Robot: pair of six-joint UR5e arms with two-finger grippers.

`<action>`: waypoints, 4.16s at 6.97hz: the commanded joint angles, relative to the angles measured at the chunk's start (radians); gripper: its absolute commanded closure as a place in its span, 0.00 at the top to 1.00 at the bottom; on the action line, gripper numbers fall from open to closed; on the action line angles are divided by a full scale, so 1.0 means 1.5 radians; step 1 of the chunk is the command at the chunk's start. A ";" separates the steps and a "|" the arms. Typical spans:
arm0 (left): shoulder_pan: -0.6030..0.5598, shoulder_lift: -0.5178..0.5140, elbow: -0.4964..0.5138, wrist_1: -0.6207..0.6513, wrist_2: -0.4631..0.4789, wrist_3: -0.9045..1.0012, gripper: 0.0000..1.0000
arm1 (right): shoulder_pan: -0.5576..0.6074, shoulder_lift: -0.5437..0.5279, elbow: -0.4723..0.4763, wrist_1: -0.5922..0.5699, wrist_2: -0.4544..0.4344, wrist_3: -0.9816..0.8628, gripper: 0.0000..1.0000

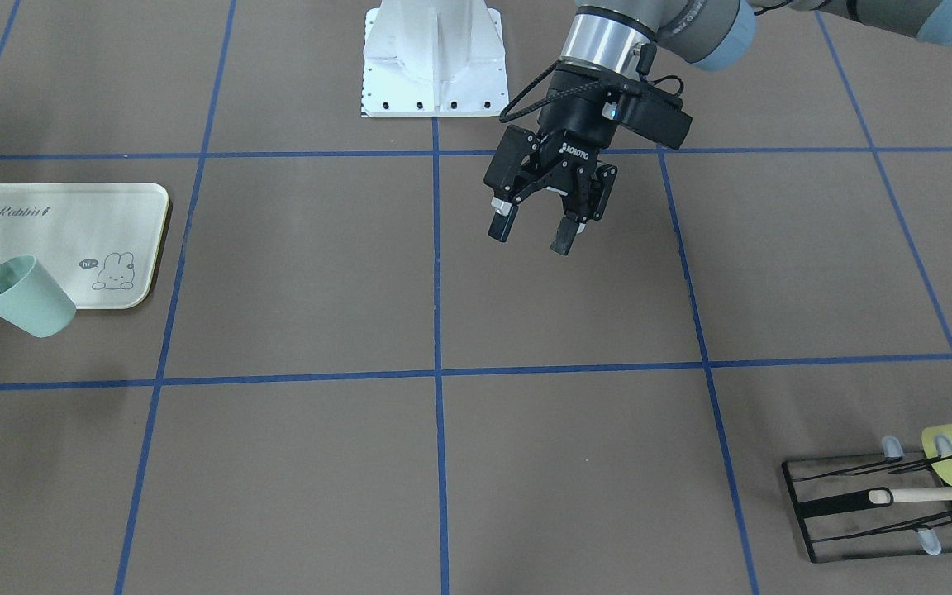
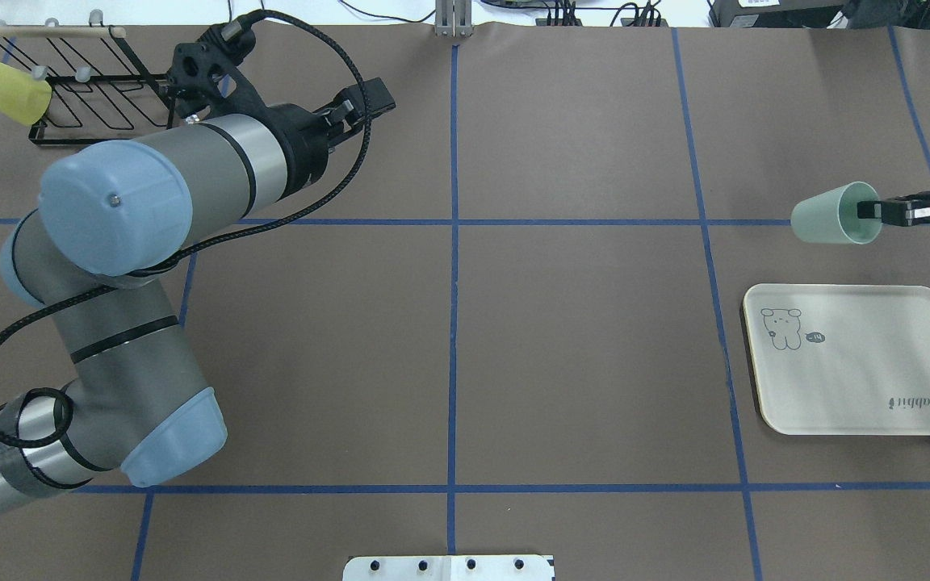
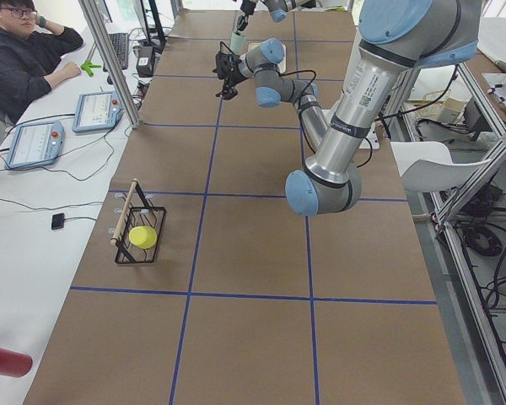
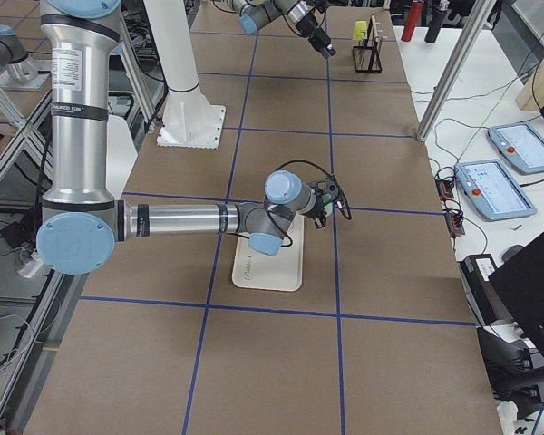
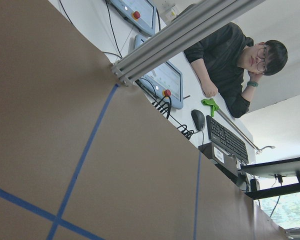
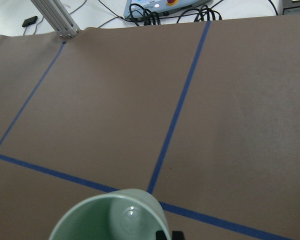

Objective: Left arm grabs green cup and hands to right arm on tray

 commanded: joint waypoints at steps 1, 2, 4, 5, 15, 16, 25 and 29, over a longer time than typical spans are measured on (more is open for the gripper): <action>-0.002 0.002 0.002 0.003 -0.001 0.005 0.99 | -0.001 -0.076 0.014 -0.031 0.053 -0.077 0.00; -0.002 0.003 0.002 0.003 -0.001 0.005 0.99 | -0.010 -0.093 0.023 -0.039 0.073 -0.077 0.00; -0.001 0.004 0.002 0.003 -0.001 0.004 0.99 | -0.045 -0.108 0.046 -0.092 0.078 -0.077 0.00; -0.001 0.005 0.002 0.003 -0.001 0.003 0.99 | -0.047 -0.114 0.079 -0.145 0.087 -0.078 0.00; 0.004 0.010 0.004 0.002 -0.001 -0.004 0.99 | -0.098 -0.117 0.129 -0.334 0.029 -0.162 0.41; 0.003 0.010 0.004 0.002 -0.001 -0.004 0.99 | -0.092 -0.118 0.129 -0.334 0.026 -0.162 0.98; -0.026 0.013 0.012 0.021 -0.002 0.050 0.99 | 0.082 -0.017 0.171 -0.466 0.109 -0.189 0.99; -0.135 0.023 0.005 0.171 -0.134 0.238 0.99 | 0.161 0.113 0.172 -0.836 0.033 -0.487 0.99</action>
